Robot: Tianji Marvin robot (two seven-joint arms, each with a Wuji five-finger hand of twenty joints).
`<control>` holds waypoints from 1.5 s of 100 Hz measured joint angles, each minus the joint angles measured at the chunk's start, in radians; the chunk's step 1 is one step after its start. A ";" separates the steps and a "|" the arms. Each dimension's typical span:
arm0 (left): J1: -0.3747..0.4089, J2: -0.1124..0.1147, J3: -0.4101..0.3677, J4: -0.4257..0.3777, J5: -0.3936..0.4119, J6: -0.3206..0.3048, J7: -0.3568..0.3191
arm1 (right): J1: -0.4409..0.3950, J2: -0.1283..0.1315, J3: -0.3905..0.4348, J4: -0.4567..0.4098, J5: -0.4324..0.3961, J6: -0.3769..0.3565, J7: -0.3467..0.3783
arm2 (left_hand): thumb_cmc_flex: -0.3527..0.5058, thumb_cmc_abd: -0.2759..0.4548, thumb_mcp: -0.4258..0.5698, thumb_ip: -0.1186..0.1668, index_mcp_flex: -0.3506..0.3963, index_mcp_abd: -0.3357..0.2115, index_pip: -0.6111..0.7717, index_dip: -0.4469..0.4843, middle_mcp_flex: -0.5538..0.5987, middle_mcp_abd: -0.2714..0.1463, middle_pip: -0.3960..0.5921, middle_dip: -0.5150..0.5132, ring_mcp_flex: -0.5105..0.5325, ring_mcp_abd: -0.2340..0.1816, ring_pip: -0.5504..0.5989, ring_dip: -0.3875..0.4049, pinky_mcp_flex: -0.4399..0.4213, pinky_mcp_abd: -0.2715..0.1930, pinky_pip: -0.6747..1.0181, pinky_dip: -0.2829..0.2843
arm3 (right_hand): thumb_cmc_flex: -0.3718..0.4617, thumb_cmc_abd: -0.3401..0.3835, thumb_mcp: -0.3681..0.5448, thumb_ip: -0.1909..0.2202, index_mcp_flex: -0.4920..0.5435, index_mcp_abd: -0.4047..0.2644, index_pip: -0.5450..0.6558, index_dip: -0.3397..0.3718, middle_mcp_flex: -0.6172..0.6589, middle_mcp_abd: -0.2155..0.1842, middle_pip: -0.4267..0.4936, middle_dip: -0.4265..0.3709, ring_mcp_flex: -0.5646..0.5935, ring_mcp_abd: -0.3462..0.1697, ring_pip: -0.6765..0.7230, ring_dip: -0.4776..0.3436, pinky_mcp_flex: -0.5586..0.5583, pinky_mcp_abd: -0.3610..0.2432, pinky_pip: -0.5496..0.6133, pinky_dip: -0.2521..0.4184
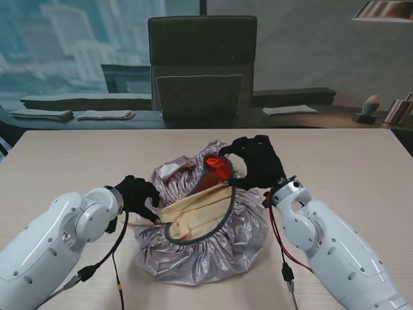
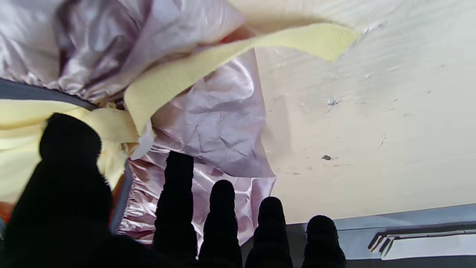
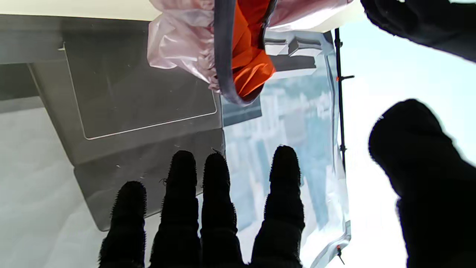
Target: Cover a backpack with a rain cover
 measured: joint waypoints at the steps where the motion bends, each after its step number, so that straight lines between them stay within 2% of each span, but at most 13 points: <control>1: 0.002 0.001 -0.001 -0.003 0.000 0.000 -0.004 | -0.001 0.001 0.000 -0.002 -0.004 0.000 0.000 | 0.000 0.001 -0.012 0.000 -0.004 0.008 -0.004 -0.003 -0.009 0.000 -0.001 0.000 0.000 0.000 -0.005 -0.003 -0.001 0.000 -0.011 0.000 | 0.000 0.000 0.000 0.000 0.001 0.000 0.011 0.001 0.000 0.000 0.001 0.000 0.002 0.000 0.004 0.000 0.000 0.000 0.008 0.004; 22: -0.007 0.019 0.035 -0.003 0.006 0.002 -0.054 | -0.032 0.005 -0.024 -0.032 0.034 -0.005 0.013 | 0.066 -0.038 -0.080 0.021 -0.005 0.035 -0.048 -0.036 -0.035 0.000 -0.051 -0.014 -0.023 -0.001 -0.067 -0.018 -0.007 0.000 -0.083 0.000 | 0.024 0.003 0.000 0.006 0.055 0.000 0.023 0.000 0.051 0.000 0.025 -0.001 0.008 0.000 0.015 0.010 0.005 -0.008 0.099 0.005; 29: -0.028 0.020 0.066 0.024 0.053 -0.017 -0.043 | -0.043 0.005 -0.030 -0.039 0.041 -0.013 0.020 | 0.055 -0.089 0.090 0.030 0.035 0.026 0.003 -0.029 -0.035 0.000 -0.047 -0.014 -0.023 -0.001 -0.067 -0.007 -0.006 0.000 -0.108 0.022 | 0.063 0.016 -0.001 -0.001 0.067 0.000 0.028 -0.001 0.081 0.000 0.020 -0.001 0.020 0.000 0.026 0.016 0.013 -0.010 0.130 0.004; 38: -0.049 0.018 0.091 0.070 0.035 -0.017 0.029 | -0.049 0.005 -0.044 -0.040 0.040 -0.024 0.018 | 0.034 -0.138 0.291 0.030 0.118 -0.034 0.102 0.023 -0.024 -0.002 0.003 -0.012 -0.023 -0.003 -0.058 0.001 -0.003 0.000 -0.120 0.026 | 0.063 0.026 -0.005 0.000 0.102 0.001 0.038 -0.001 0.112 0.000 0.026 -0.001 0.043 0.000 0.031 0.019 0.026 -0.010 0.150 -0.006; 52: -0.058 0.012 0.106 0.106 0.024 -0.026 0.110 | -0.052 0.004 -0.063 -0.046 0.049 -0.032 0.028 | 0.147 -0.177 0.305 0.030 0.239 -0.199 0.283 0.022 0.073 -0.027 0.054 -0.012 0.016 -0.014 0.020 0.009 0.021 0.006 -0.121 0.026 | 0.085 0.047 -0.006 0.006 0.138 0.006 0.042 -0.001 0.148 0.000 0.028 -0.001 0.057 0.000 0.037 0.021 0.046 -0.011 0.172 -0.019; 64: -0.046 0.002 0.086 0.117 0.037 -0.090 0.192 | -0.051 0.003 -0.076 -0.050 0.057 -0.044 0.039 | 0.171 -0.139 0.307 0.030 0.286 -0.210 0.300 0.002 0.134 -0.039 0.074 -0.012 0.056 -0.019 0.070 0.012 0.053 0.006 -0.121 0.026 | 0.100 0.050 -0.013 0.003 0.203 0.029 0.051 -0.001 0.231 0.000 0.028 -0.001 0.118 0.003 0.037 0.022 0.095 -0.011 0.199 -0.038; 76: 0.011 -0.013 0.016 0.083 0.127 -0.133 0.294 | -0.045 0.004 -0.091 -0.057 0.070 -0.040 0.077 | 0.180 -0.125 0.307 0.020 0.286 -0.211 0.300 -0.003 0.176 -0.039 0.095 -0.012 0.106 -0.019 0.097 0.017 0.097 0.012 -0.121 0.026 | 0.125 0.051 -0.010 0.017 0.258 0.076 0.051 -0.002 0.281 0.000 0.019 -0.001 0.164 0.013 0.034 0.022 0.115 -0.008 0.211 -0.065; 86: 0.033 -0.013 0.000 0.057 0.178 -0.173 0.371 | -0.034 0.005 -0.119 -0.063 0.097 0.005 0.113 | 0.181 -0.125 0.307 0.009 0.296 -0.211 0.300 -0.012 0.200 -0.039 0.105 -0.002 0.141 -0.023 0.122 0.026 0.129 0.014 -0.121 0.026 | 0.125 0.051 -0.010 0.017 0.278 0.134 0.019 -0.015 0.286 0.000 0.016 -0.001 0.164 0.013 0.034 0.022 0.116 -0.008 0.213 -0.073; 97: 0.040 -0.014 -0.012 0.032 0.190 -0.190 0.388 | -0.016 0.005 -0.155 -0.070 0.138 0.065 0.164 | 0.181 -0.125 0.307 0.008 0.296 -0.211 0.300 -0.016 0.221 -0.048 0.111 -0.002 0.165 -0.025 0.134 0.028 0.144 0.014 -0.121 0.026 | 0.125 0.051 -0.010 0.017 0.276 0.180 -0.019 -0.032 0.280 0.000 -0.003 -0.001 0.164 0.013 0.011 0.019 0.116 -0.008 0.213 -0.084; 110: 0.042 -0.017 -0.019 0.019 0.156 -0.193 0.415 | 0.019 0.006 -0.213 -0.072 0.184 0.130 0.238 | 0.181 -0.125 0.307 0.006 0.296 -0.211 0.300 -0.022 0.236 -0.049 0.114 -0.001 0.170 -0.024 0.143 0.028 0.083 0.014 0.071 0.026 | 0.107 0.026 0.000 0.018 0.112 0.238 -0.086 -0.068 0.173 0.001 -0.071 -0.014 0.089 0.012 -0.050 -0.004 0.061 -0.013 0.194 -0.106; 120: 0.041 -0.020 -0.017 0.012 0.138 -0.196 0.433 | 0.052 0.010 -0.269 -0.080 0.189 0.207 0.313 | 0.181 -0.125 0.308 0.000 0.296 -0.211 0.300 -0.022 0.237 -0.049 0.112 -0.001 0.176 -0.024 0.154 0.028 0.031 0.014 0.219 0.024 | 0.092 0.024 0.000 0.022 0.031 0.237 -0.095 -0.080 0.115 0.002 -0.096 -0.024 0.043 0.010 -0.067 -0.015 0.026 -0.014 0.157 -0.114; 141: 0.033 -0.023 -0.009 0.004 0.138 -0.224 0.440 | 0.115 0.010 -0.367 -0.070 0.162 0.304 0.311 | 0.181 -0.125 0.308 -0.001 0.296 -0.211 0.300 -0.011 0.237 -0.050 0.112 -0.001 0.176 -0.025 0.154 0.028 0.019 0.014 0.249 0.011 | 0.094 0.001 -0.003 0.022 0.055 0.175 -0.032 -0.090 0.129 0.003 -0.096 -0.024 0.051 0.008 -0.042 -0.016 0.014 -0.011 0.124 -0.075; 150: 0.033 -0.024 -0.012 0.002 0.131 -0.231 0.438 | 0.135 -0.001 -0.400 -0.038 0.144 0.317 0.261 | 0.181 -0.125 0.308 -0.001 0.296 -0.211 0.300 -0.001 0.237 -0.051 0.112 -0.001 0.176 -0.025 0.154 0.028 0.018 0.014 0.249 0.003 | 0.094 -0.026 0.025 0.017 0.101 0.166 -0.019 -0.090 0.184 0.003 -0.069 -0.023 0.052 0.008 -0.010 -0.001 0.014 -0.010 0.147 -0.055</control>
